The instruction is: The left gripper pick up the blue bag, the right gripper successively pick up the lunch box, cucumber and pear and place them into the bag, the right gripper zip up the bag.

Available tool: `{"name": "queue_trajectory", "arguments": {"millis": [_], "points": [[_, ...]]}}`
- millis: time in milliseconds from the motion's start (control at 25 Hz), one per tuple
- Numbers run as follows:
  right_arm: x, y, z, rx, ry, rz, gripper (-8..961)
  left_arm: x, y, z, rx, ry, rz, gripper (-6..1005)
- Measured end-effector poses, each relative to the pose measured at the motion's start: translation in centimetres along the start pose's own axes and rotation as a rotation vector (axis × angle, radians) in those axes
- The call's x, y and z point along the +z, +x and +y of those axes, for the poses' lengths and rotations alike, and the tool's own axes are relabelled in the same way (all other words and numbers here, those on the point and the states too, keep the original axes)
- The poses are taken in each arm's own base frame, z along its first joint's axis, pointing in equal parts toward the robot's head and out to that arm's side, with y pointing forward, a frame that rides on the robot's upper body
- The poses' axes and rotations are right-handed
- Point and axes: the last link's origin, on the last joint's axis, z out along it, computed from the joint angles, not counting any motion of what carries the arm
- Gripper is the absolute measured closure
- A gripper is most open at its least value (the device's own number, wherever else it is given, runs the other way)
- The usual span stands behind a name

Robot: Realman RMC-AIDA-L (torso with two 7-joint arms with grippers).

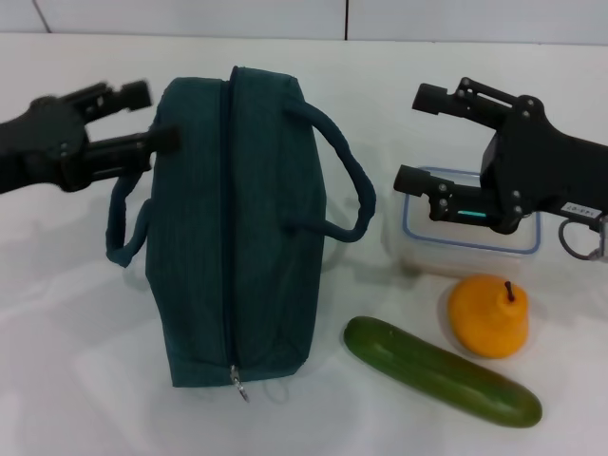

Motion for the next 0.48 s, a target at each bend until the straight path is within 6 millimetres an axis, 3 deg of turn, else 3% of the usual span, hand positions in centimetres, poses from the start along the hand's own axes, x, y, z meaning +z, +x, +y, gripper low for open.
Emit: {"name": "queue_trajectory", "arguments": {"millis": [200, 480], "points": [[0.2, -0.2, -0.1, -0.005, -0.004, -0.003, 168, -0.8, -0.9, 0.1, -0.075, 0.041, -0.011, 119], [0.8, -0.1, -0.1, -0.003, -0.006, -0.01, 169, -0.4, -1.5, -0.1, -0.136, 0.057, -0.052, 120]]}}
